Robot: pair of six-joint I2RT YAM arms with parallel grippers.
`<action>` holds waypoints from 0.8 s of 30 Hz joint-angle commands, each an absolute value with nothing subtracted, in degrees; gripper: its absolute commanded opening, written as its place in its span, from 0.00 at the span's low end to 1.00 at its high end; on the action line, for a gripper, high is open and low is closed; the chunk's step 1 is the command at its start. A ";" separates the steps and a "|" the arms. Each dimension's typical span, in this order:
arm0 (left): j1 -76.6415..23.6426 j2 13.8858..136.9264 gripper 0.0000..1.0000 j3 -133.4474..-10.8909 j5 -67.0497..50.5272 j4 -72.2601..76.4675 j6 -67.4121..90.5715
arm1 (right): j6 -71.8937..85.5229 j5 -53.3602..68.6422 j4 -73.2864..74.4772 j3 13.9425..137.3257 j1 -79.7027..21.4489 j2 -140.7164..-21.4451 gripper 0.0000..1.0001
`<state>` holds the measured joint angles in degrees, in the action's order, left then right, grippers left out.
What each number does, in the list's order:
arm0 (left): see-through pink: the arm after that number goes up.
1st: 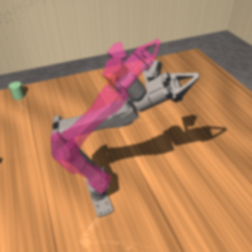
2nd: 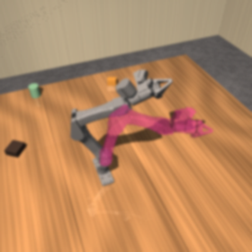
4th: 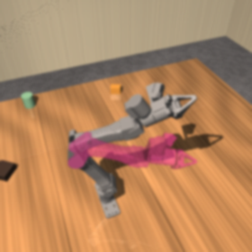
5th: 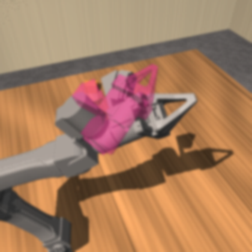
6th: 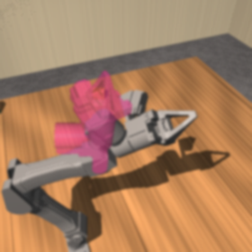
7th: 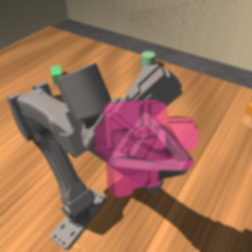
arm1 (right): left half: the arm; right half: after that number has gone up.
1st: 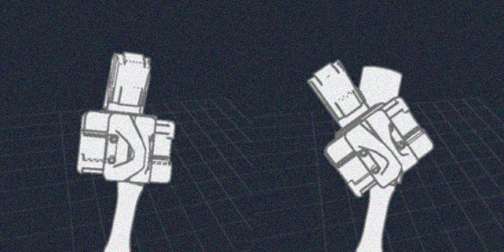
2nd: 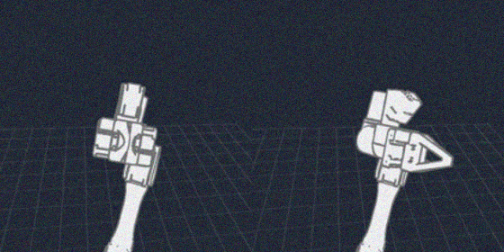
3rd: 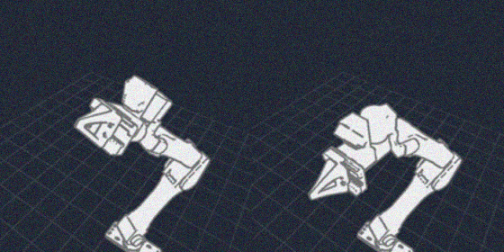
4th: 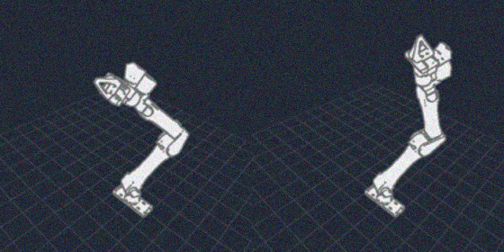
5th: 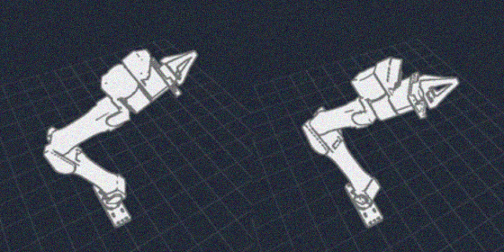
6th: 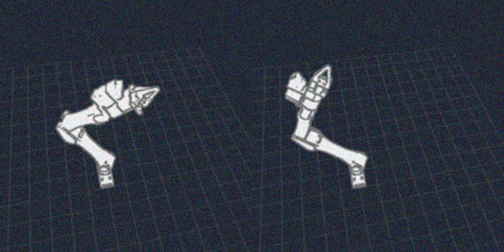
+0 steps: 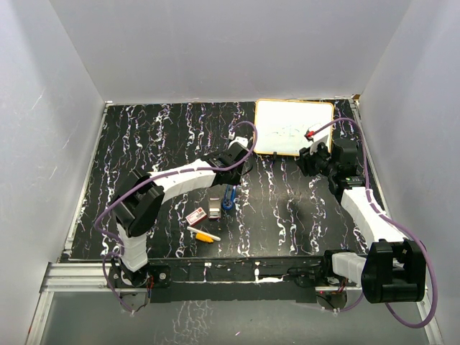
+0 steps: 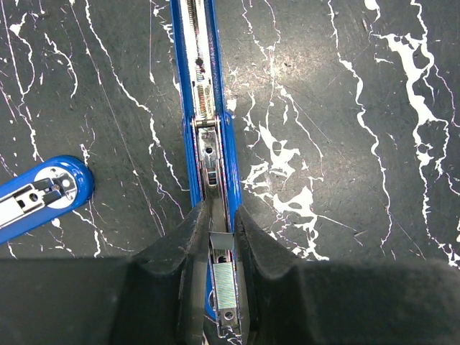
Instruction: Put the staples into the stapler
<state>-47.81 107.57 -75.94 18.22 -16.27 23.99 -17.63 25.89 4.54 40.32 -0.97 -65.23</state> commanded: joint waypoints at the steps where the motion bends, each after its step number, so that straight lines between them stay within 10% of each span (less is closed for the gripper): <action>1: -47.94 106.17 0.00 -75.33 18.83 -16.46 23.38 | -17.12 26.63 2.49 39.99 -0.53 -63.62 0.38; 24: -47.90 103.49 0.00 -75.95 18.72 -17.32 23.94 | -17.36 26.45 2.68 39.99 -0.26 -64.44 0.38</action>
